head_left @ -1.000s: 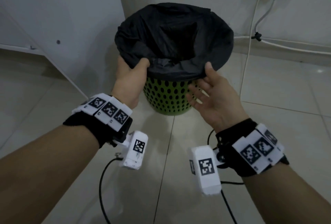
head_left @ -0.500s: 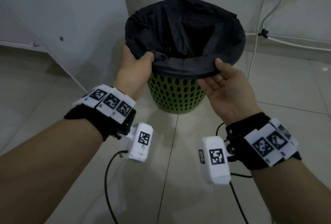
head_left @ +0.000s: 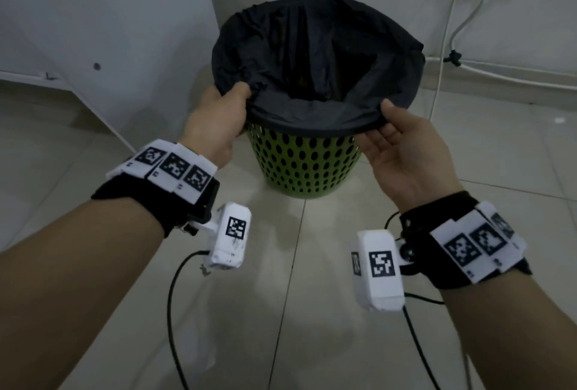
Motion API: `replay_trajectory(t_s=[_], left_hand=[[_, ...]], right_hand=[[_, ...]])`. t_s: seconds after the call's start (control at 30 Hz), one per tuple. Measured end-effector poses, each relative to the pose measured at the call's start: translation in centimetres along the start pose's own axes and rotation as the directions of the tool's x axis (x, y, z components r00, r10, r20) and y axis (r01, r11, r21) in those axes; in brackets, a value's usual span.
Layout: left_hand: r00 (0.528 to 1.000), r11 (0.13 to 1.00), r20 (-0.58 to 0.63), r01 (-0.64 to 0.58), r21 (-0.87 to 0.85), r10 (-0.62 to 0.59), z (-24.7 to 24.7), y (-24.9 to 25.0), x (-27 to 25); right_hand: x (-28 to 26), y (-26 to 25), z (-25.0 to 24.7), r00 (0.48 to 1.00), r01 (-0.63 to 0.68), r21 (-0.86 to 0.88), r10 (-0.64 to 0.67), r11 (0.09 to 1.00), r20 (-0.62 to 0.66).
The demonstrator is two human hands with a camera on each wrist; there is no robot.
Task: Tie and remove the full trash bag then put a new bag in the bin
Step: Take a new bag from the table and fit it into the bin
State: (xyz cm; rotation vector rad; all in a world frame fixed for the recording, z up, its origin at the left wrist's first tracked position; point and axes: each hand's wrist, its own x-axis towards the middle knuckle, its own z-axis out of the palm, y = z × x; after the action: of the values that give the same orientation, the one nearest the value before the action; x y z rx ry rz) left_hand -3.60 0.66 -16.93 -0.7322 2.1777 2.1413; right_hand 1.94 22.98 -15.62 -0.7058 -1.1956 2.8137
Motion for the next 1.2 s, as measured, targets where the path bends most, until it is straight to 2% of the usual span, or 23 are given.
replay_trajectory(t_s=[0.1,0.17,0.3,0.43,0.57,0.73,0.83,0.9,1.0,1.07,1.2], left_hand=[[1.0,0.996,-0.015,-0.002,-0.085,0.0,0.7,0.7,-2.6],[0.998,0.99,-0.015,-0.057,-0.129,0.055,1.5,0.2,-4.3],[0.984,0.983,-0.044,-0.173,-0.063,0.17,1.8,-0.4,-3.8],[0.991,0.991,0.004,-0.134,0.026,0.133,0.7,0.4,-1.9],[0.991,0.991,0.025,-0.13,0.044,0.129,0.3,0.3,-1.3],[0.993,0.988,0.012,-0.12,0.094,0.119,0.4,0.2,-1.0],[0.993,0.983,-0.003,-0.112,0.148,0.114,0.8,1.1,-1.9],[0.988,0.979,-0.026,-0.145,0.14,0.15,1.0,1.2,-2.1],[0.975,0.973,-0.066,-0.206,0.105,0.213,1.7,0.9,-2.1],[0.968,0.969,-0.078,-0.23,0.092,0.238,2.1,0.8,-2.0],[0.962,0.965,-0.097,-0.246,0.086,0.254,2.3,0.9,-1.8]], right_hand=[[-0.5,0.5,0.4,1.0,0.004,0.011,-0.004,1.0,0.006],[-0.8,1.3,0.7,0.999,-0.012,0.011,0.012,1.0,0.031],[-1.3,1.8,1.0,0.998,-0.052,-0.016,0.052,0.999,0.048],[-0.6,0.5,0.3,0.998,-0.053,-0.006,0.053,0.999,0.017],[-0.4,0.6,0.0,0.997,-0.073,-0.033,0.073,0.997,0.02],[-0.3,1.2,0.0,0.998,-0.06,0.114,0.06,0.992,0.001],[0.1,1.5,-0.1,0.997,-0.067,0.103,0.071,0.992,-0.042],[0.0,1.9,0.0,0.991,-0.059,0.08,0.068,0.995,-0.114],[0.0,2.1,-0.3,0.981,0.008,0.012,-0.005,1.0,-0.192],[0.2,1.6,-0.4,0.983,0.017,-0.016,-0.019,1.0,-0.18],[0.5,0.8,-0.5,0.994,-0.088,0.023,0.089,0.996,-0.068]])
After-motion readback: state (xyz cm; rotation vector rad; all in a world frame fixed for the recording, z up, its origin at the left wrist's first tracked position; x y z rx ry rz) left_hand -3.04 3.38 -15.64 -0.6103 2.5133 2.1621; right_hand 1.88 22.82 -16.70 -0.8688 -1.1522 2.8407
